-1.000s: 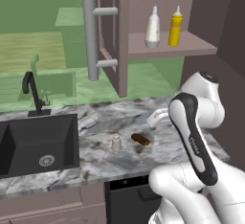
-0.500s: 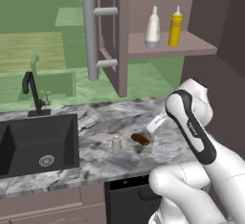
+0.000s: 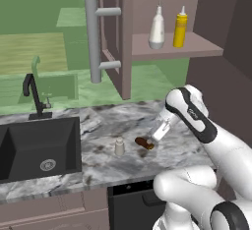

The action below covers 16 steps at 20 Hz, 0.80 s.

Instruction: There are various items on the counter. Only move the condiments/shakers into the cabinet.

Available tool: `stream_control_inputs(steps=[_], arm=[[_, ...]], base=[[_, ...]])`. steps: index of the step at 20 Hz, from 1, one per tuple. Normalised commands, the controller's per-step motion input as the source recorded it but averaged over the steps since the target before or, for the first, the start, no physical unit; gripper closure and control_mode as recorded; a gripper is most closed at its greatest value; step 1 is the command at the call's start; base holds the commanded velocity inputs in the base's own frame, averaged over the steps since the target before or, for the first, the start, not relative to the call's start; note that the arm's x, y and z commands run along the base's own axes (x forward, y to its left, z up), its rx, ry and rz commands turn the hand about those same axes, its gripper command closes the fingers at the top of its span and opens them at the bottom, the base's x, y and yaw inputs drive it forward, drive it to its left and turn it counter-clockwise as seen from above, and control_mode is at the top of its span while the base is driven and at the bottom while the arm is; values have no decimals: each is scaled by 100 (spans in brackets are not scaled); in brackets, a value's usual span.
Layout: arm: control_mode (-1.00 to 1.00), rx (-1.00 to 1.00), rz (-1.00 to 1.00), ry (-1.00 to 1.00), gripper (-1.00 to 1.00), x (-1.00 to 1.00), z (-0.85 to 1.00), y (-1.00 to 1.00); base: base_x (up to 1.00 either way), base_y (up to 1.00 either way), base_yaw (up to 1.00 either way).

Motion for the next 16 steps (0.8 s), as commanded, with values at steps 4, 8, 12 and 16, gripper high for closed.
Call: stream_control_inputs(steps=[4,8,12,16], arm=[[-100,16,25,-13,-100,2,0,0],[-100,29,18,-21,-100,0,0,0],[-100,32,11,-27,-100,0,-3,0],[-100,26,2,-23,-100,0,-4,12]], base=[[0,0,0],[0,0,0],[0,0,0],[0,0,0]])
